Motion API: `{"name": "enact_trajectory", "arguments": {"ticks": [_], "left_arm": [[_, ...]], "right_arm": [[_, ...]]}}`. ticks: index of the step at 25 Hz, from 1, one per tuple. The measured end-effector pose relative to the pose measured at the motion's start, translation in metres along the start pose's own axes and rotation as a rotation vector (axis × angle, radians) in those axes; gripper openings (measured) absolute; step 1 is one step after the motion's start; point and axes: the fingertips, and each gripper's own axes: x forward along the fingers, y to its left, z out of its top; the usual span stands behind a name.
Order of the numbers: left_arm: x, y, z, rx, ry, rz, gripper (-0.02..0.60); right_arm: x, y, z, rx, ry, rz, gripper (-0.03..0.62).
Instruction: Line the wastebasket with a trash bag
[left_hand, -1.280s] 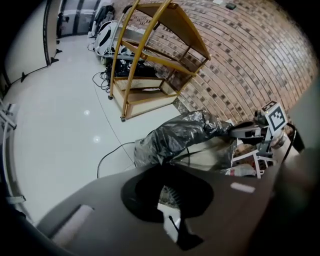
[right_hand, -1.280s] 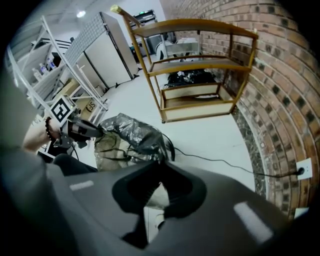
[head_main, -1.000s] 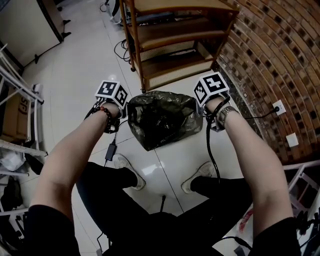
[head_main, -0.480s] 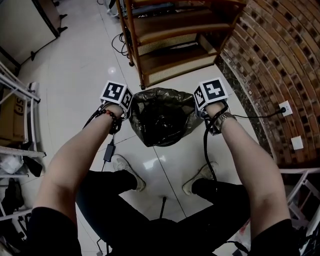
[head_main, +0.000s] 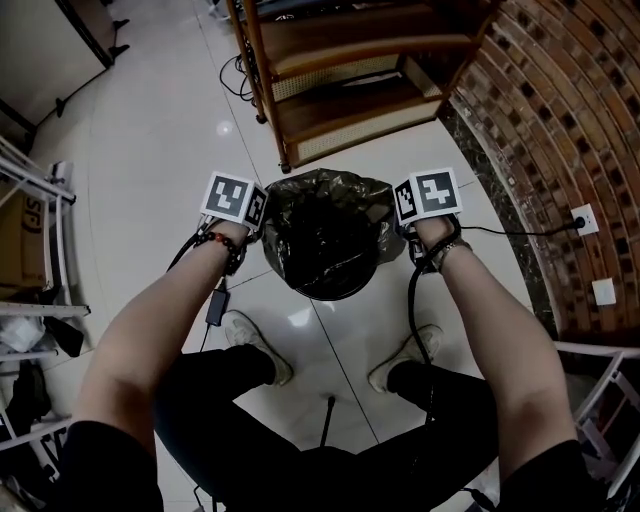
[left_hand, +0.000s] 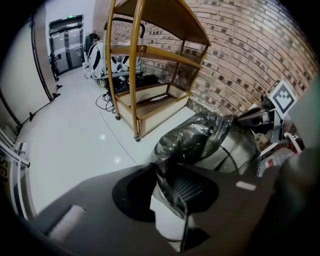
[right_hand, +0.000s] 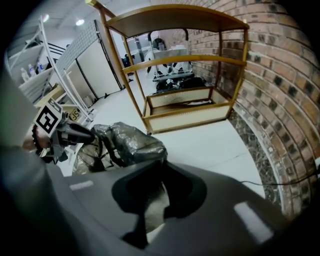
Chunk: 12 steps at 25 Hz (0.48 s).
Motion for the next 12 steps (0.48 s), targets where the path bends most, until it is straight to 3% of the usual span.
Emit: {"name": "enact_trajectory", "arguments": {"ticks": [7, 12], "left_arm": [[-0.017, -0.001, 0.017, 0.049, -0.149, 0.03, 0.071], [-0.006, 0.003, 0.002, 0.025, -0.099, 0.02, 0.074]], "right_arm": [[-0.013, -0.008, 0.017, 0.004, -0.133, -0.009, 0.021], [0.0, -0.004, 0.001, -0.011, -0.084, 0.005, 0.02]]}}
